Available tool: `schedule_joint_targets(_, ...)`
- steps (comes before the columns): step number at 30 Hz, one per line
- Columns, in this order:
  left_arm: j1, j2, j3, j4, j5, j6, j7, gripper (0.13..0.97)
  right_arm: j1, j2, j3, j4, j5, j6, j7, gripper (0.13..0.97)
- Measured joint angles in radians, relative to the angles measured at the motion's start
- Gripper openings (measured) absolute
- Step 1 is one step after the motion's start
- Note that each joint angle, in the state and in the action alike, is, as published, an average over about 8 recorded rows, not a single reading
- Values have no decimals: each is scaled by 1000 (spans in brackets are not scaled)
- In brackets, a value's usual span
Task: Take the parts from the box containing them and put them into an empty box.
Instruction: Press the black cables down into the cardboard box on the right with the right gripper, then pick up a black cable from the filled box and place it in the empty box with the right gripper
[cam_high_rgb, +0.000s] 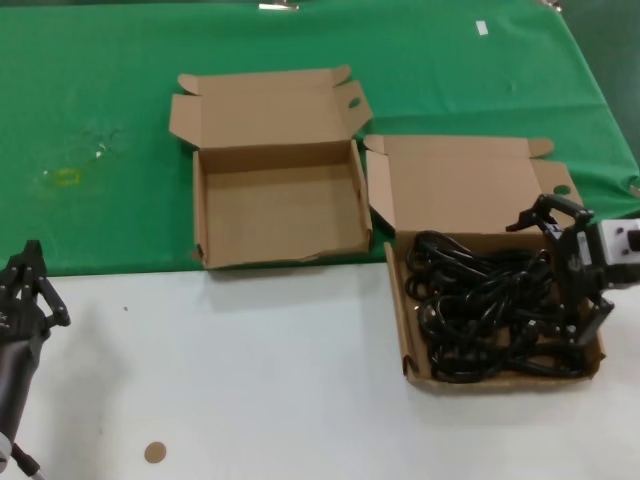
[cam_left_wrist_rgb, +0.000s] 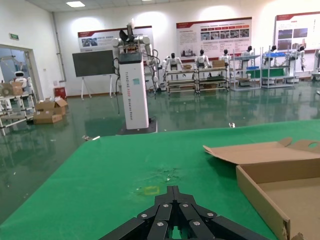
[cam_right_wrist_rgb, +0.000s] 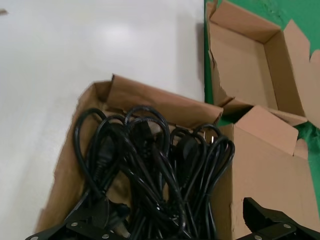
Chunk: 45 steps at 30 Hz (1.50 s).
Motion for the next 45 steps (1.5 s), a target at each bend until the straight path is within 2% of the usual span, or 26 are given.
schedule_joint_targets(8,0,0,0,0,0,0,0,144,53,-72,-2,-91,-66,-32,-44,941)
schedule_joint_targets(17,0,0,0,0,0,0,0,144,76,-109,-1,-142,-117,-60,-61,845)
schedule_joint_targets(25,0,0,0,0,0,0,0,144,73,-121,11,-151,-139,-65,-65,678)
schedule_joint_targets(26,0,0,0,0,0,0,0,144,72,-122,13,-151,-141,-65,-65,678)
schedule_joint_targets(34,0,0,0,0,0,0,0,144,68,-123,24,-148,-154,-68,-65,456)
schedule_joint_targets(38,0,0,0,0,0,0,0,144,66,-120,29,-139,-160,-72,-60,456)
schedule_joint_targets(45,0,0,0,0,0,0,0,144,59,-113,38,-110,-167,-79,-41,312)
